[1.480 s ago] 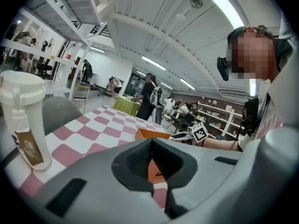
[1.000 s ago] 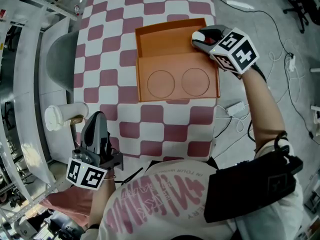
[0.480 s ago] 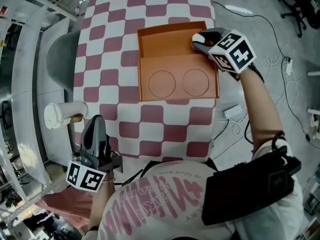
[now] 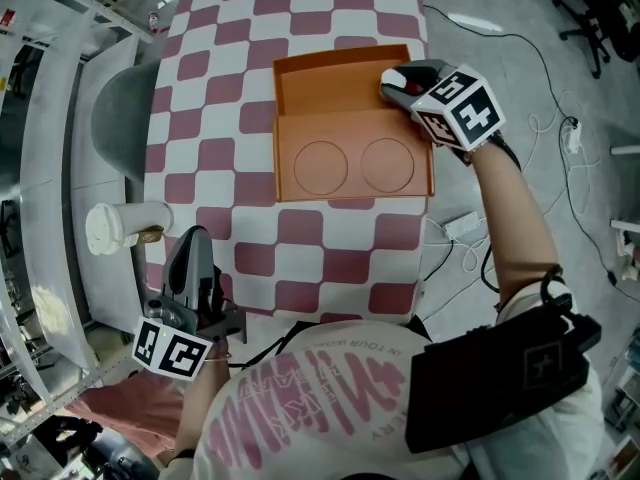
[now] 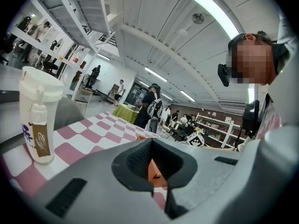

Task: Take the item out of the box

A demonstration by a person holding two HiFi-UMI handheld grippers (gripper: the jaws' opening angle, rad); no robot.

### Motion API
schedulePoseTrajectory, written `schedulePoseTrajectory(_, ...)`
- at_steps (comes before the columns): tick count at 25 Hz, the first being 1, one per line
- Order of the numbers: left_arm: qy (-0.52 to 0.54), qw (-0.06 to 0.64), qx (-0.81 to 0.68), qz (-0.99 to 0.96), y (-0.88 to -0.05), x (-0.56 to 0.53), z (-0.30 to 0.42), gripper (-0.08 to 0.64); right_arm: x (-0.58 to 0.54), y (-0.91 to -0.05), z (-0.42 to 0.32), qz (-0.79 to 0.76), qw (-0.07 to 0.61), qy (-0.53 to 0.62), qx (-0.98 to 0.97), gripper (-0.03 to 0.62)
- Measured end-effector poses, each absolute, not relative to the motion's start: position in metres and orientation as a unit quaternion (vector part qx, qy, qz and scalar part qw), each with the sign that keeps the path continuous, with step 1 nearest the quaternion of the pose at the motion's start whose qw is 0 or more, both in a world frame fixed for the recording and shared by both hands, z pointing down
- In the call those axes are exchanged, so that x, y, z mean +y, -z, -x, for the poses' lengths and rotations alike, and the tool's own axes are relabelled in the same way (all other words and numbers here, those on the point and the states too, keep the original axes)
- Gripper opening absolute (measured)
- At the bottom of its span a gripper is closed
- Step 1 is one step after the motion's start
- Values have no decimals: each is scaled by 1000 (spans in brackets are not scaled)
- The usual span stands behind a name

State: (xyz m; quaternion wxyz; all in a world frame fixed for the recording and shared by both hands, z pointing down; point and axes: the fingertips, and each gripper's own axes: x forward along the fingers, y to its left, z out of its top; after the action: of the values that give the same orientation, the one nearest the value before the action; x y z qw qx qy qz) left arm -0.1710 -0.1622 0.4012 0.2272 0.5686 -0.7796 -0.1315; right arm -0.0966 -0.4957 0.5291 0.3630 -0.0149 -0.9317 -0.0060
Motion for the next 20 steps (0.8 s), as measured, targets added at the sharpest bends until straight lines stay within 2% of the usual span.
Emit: schedulePoseTrajectory(20, 145, 224, -787, -556, -400, -147, 173, 8, -497, -528, 96, -13, 348, 0, -937, 143)
